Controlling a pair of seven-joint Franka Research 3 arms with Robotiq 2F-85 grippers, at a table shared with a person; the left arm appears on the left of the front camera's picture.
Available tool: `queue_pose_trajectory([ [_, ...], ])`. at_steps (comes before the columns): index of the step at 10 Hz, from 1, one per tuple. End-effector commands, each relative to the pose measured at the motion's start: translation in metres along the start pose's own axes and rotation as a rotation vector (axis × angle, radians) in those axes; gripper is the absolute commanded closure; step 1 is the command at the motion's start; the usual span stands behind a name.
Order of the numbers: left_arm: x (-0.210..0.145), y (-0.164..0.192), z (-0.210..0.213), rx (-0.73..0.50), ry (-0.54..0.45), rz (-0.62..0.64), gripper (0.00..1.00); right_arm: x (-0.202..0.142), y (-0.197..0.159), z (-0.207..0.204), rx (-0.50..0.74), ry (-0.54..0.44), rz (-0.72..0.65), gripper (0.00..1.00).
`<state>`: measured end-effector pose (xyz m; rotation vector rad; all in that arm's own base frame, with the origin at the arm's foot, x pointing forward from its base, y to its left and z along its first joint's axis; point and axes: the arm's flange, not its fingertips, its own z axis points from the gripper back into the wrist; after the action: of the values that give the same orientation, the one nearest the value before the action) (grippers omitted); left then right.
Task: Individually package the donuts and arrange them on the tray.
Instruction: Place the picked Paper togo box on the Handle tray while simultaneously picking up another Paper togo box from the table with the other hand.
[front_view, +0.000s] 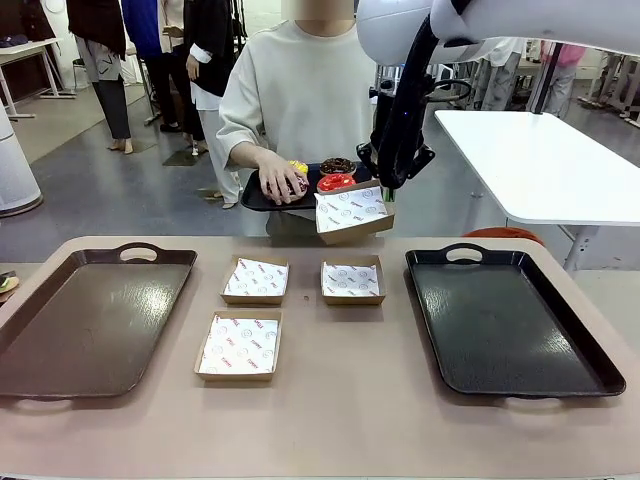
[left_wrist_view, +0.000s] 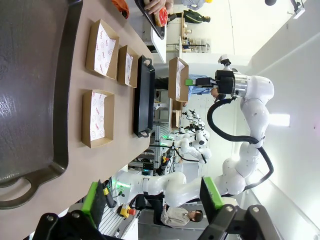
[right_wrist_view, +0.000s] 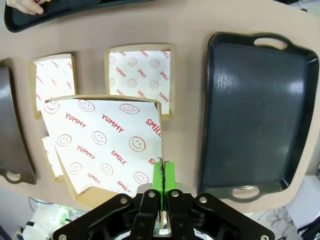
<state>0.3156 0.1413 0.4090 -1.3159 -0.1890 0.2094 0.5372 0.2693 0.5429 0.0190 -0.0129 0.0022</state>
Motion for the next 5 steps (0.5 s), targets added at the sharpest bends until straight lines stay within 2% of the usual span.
queue_pose_trajectory([
  [1, -0.0004, -0.0025, 0.0018, -0.012, -0.004, 0.005, 0.0, -0.0022, -0.0034, 0.0006, -0.002, 0.001, -0.004, 1.0],
  [5, -0.0004, -0.0025, 0.0018, -0.012, -0.004, 0.005, 0.0, -0.0022, -0.0034, 0.0006, -0.002, 0.001, -0.004, 1.0],
])
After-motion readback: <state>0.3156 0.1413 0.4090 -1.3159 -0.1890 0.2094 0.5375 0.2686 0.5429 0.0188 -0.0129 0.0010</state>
